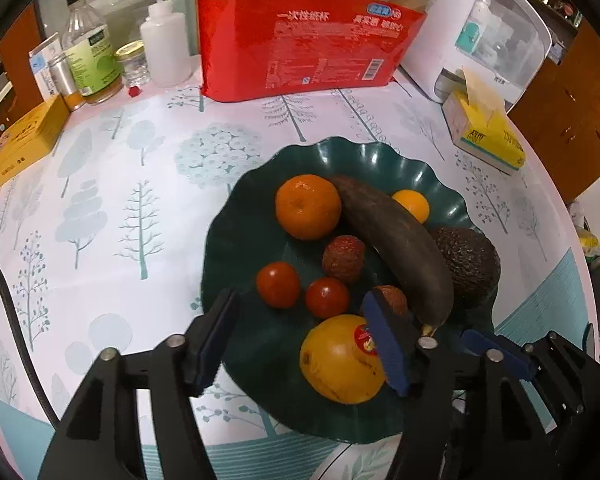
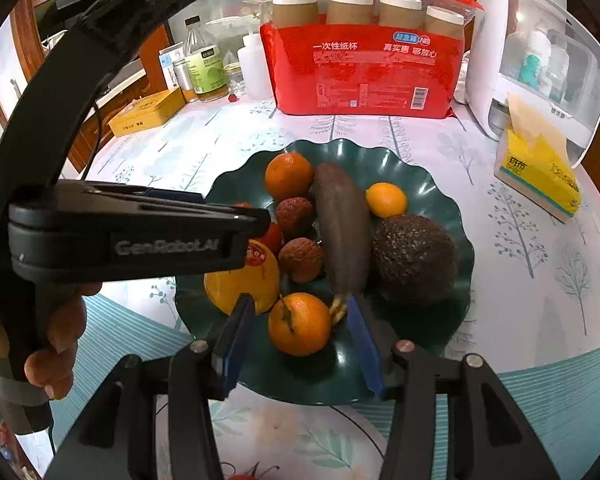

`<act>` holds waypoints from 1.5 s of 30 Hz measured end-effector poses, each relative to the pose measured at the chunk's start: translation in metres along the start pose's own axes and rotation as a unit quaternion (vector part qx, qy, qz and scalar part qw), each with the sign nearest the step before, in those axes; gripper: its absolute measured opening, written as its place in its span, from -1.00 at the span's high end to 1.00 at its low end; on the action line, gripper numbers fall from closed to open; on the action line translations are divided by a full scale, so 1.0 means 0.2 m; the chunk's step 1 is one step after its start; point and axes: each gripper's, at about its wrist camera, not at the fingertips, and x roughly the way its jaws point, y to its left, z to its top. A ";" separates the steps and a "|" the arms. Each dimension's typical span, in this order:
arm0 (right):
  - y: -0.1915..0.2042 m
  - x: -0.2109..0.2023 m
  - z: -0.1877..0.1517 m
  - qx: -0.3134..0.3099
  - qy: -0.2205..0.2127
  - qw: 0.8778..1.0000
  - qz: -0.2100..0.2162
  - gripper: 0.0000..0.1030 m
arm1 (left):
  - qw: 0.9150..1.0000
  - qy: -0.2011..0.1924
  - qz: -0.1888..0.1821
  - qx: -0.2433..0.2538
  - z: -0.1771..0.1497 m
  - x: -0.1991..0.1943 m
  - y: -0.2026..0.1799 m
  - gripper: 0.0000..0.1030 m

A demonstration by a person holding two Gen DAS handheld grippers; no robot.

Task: Organize fruits
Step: 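Open the left gripper on the green plate while the right releases the orange, then move the right gripper down to the last cherry tomato on the white plate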

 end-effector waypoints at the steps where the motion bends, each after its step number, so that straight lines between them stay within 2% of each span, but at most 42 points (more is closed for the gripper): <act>1: 0.00 -0.01 0.00 0.001 -0.001 1.000 0.000 0.04 | 1.000 -0.003 0.001 -0.002 0.00 -0.02 0.00 -0.33; 10: -0.01 -0.09 0.02 0.004 -0.010 1.000 0.000 0.04 | 1.000 -0.015 0.013 -0.011 -0.03 -0.17 0.00 -0.56; 22: -0.05 -0.29 0.01 0.049 -0.006 0.999 0.006 0.04 | 0.999 -0.037 0.024 -0.018 -0.11 -0.52 -0.03 -0.59; 29: -0.03 -0.50 0.00 0.054 -0.025 0.998 -0.009 -0.10 | 0.997 -0.061 0.037 -0.013 -0.17 -0.76 -0.06 -0.60; 37: 0.04 -0.75 -0.03 0.037 -0.062 0.997 -0.029 -0.24 | 0.996 -0.080 0.025 -0.029 -0.32 -0.94 -0.06 -0.66; 45: 0.08 -0.78 -0.16 0.027 -0.043 0.998 -0.032 -0.26 | 0.993 -0.099 0.058 -0.013 -0.55 -0.98 -0.12 -0.66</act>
